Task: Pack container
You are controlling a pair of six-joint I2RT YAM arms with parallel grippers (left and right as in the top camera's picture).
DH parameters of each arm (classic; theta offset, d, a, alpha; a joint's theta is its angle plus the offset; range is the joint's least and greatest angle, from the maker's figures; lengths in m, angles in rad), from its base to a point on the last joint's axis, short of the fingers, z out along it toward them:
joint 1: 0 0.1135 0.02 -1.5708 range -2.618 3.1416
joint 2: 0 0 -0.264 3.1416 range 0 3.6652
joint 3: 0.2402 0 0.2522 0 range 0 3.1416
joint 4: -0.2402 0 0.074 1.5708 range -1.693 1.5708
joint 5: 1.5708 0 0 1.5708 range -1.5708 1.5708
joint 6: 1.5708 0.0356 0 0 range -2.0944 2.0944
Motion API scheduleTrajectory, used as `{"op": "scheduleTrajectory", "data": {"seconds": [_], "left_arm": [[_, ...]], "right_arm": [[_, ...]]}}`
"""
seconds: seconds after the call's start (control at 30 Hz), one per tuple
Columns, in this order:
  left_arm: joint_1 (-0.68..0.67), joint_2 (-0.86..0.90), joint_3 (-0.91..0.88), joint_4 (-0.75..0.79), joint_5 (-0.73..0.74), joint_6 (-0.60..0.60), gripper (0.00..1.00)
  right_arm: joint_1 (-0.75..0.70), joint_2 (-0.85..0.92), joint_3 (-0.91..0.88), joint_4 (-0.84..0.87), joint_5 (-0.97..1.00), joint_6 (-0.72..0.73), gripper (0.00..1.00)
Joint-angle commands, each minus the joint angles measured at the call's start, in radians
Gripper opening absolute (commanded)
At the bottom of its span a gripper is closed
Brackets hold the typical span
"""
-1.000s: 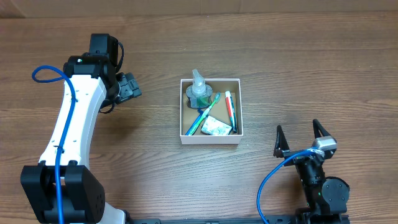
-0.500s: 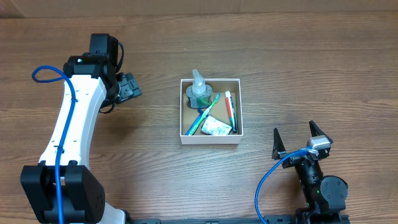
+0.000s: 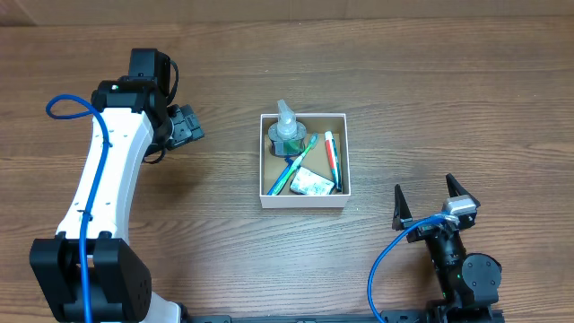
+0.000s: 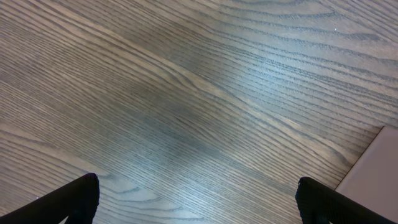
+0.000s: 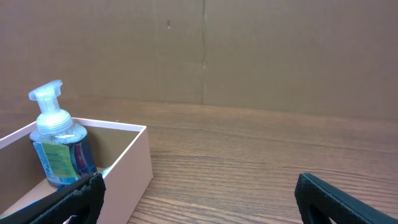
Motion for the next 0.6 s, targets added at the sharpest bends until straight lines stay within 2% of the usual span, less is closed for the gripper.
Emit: {"op": "scheduleTrajectory", "data": {"seconds": [0.0, 0.17, 0.57], "left_arm": [[0.002, -0.040, 0.021, 0.001, -0.009, 0.001, 1.00], [-0.002, -0.157, 0.021, 0.001, -0.010, 0.001, 1.00], [-0.002, -0.718, 0.021, 0.000, -0.009, 0.001, 1.00]], "right_arm": [[-0.008, -0.011, -0.011, 0.004, -0.010, -0.004, 1.00], [-0.008, -0.011, -0.011, 0.004, -0.010, -0.004, 1.00], [-0.008, -0.011, -0.011, 0.004, -0.010, -0.004, 1.00]]}}
